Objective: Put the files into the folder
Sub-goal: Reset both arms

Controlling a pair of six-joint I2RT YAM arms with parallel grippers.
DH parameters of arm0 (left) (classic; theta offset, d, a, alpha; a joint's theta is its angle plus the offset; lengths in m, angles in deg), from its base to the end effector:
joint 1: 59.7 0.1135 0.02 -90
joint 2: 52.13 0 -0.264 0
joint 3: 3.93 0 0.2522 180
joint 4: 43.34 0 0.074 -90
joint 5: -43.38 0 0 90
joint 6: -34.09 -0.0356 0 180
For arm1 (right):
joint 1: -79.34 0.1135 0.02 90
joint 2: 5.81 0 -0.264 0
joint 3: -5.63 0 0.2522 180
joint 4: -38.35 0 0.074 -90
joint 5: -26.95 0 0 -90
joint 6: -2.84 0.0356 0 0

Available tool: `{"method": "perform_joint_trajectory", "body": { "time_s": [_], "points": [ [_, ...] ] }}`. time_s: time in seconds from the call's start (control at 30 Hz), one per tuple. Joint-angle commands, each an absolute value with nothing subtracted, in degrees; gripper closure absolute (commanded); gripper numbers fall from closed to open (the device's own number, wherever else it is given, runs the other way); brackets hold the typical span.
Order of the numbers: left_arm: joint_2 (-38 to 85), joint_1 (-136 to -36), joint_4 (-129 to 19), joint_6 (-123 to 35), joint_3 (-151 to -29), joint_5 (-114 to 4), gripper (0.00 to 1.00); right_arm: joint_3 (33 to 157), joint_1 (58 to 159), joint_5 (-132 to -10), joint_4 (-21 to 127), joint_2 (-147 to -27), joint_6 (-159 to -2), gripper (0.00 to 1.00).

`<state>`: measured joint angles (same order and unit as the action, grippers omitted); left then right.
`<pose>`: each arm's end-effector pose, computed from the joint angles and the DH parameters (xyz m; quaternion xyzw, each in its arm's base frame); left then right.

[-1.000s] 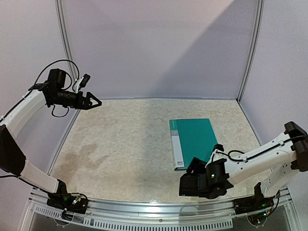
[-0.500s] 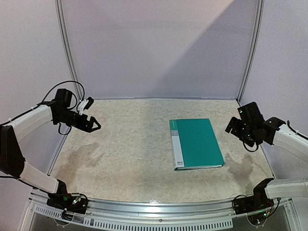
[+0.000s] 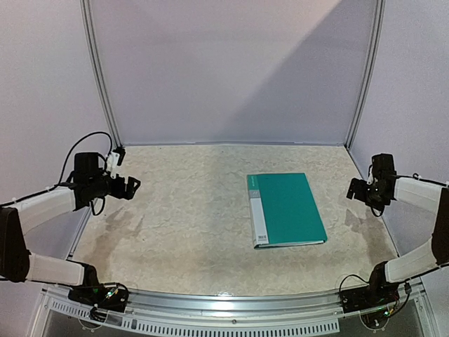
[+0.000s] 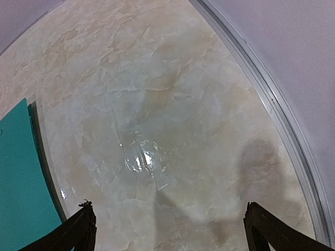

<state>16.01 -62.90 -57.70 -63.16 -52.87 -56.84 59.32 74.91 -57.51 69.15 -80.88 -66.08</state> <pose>0.2500 -0.0203 0.2153 0.1219 0.8702 -0.0618 0.4735 0.2529 -0.0230 0.1902 0.2239 0.9181 0.0016 0.3269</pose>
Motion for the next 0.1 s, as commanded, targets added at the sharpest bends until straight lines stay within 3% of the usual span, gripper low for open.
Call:
{"method": "perform_joint_trajectory", "body": {
  "time_s": [0.0, 0.07],
  "points": [
    [18.5, -62.2, -50.9, -61.2, -52.8, -49.8, 0.0, 55.2, 75.1, -59.4, 59.5, -78.4, -67.7, 0.01],
    [19.9, -62.1, -50.4, -60.9, -53.1, -48.6, 0.01, 53.8, 75.1, -58.5, 57.9, -74.7, -68.0, 0.01]
  ]
}}
